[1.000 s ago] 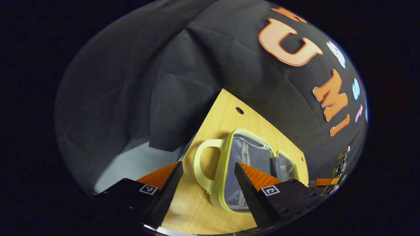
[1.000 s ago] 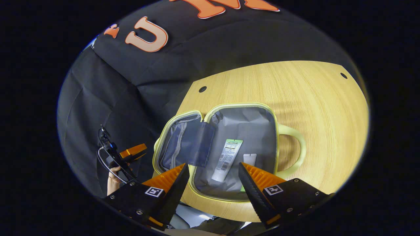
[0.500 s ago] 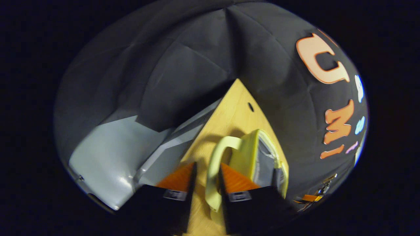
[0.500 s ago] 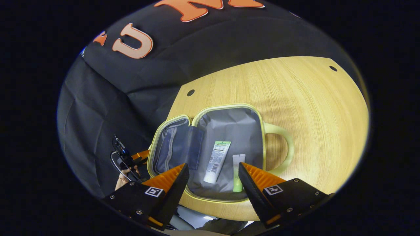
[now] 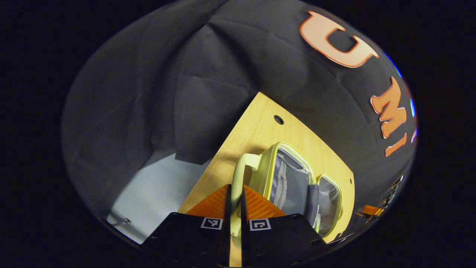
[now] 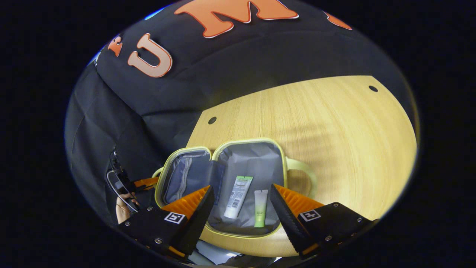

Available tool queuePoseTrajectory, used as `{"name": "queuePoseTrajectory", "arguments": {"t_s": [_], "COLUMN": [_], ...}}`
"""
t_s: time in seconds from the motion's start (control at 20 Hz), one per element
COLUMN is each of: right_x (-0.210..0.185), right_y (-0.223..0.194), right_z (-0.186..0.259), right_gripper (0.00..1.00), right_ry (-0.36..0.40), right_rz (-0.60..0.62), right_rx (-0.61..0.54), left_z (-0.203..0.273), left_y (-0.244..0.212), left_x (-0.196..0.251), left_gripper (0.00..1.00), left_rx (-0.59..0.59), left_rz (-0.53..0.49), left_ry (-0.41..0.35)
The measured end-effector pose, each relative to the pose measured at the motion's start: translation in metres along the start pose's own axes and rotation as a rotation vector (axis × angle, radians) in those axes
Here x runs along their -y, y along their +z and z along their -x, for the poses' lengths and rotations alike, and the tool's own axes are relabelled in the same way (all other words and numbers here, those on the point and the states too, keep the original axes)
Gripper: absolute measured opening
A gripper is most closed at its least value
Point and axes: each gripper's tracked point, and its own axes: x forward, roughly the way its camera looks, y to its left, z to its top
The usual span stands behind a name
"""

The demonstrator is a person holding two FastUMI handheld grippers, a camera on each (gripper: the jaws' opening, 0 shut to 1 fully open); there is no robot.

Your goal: First open the suitcase, pack the skin care products into it, and then close the suitcase.

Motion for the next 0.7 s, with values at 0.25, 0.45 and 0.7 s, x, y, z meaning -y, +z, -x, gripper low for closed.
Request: {"name": "queuePoseTrajectory", "arguments": {"t_s": [0.25, 0.45, 0.7], "right_x": [0.027, 0.062, 0.115], "right_y": [0.035, 0.070, 0.105], "right_z": [0.031, 0.059, 0.102], "right_gripper": [0.96, 0.96, 0.96], "right_ry": [-0.028, -0.074, -0.131], "right_rz": [0.057, 0.138, 0.234], "right_rx": [0.097, 0.187, 0.280], "left_z": [0.051, 0.080, 0.100], "left_y": [0.026, 0.034, 0.020], "left_x": [0.071, 0.126, 0.196], "left_gripper": [0.11, 0.10, 0.16], "left_rx": [0.062, 0.120, 0.146], "left_rz": [-0.131, -0.276, -0.370], "left_ry": [0.017, 0.049, 0.117]}}
